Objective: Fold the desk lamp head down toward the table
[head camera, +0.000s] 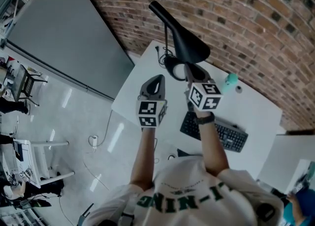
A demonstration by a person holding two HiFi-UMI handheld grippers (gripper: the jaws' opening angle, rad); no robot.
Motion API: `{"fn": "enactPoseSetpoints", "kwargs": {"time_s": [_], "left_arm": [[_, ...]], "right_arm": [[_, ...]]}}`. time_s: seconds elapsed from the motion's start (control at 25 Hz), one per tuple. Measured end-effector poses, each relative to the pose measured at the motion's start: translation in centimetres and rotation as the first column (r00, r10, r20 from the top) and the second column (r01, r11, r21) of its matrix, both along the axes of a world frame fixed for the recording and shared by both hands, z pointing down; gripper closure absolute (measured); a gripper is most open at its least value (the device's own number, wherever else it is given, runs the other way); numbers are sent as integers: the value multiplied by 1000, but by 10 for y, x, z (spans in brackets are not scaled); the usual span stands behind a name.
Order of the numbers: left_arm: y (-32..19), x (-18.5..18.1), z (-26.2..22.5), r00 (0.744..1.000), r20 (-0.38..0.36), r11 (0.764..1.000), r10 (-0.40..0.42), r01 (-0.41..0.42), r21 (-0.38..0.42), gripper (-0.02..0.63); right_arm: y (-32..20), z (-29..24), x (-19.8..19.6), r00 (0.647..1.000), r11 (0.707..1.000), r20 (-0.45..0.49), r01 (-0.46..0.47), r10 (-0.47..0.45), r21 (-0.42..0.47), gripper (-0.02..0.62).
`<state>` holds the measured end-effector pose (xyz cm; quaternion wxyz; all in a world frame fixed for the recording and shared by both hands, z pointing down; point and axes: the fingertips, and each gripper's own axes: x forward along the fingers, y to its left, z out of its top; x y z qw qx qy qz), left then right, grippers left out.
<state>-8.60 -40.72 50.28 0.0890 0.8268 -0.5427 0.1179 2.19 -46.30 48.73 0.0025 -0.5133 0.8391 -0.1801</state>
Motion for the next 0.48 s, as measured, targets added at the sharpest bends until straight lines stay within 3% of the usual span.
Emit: {"fn": "enactPoseSetpoints", "kwargs": {"time_s": [0.48], "left_arm": [[-11, -16, 30, 999, -1, 998, -39, 39, -52, 607]], "right_arm": [[-13, 40, -12, 999, 995, 43, 24, -20, -95, 563]]}}
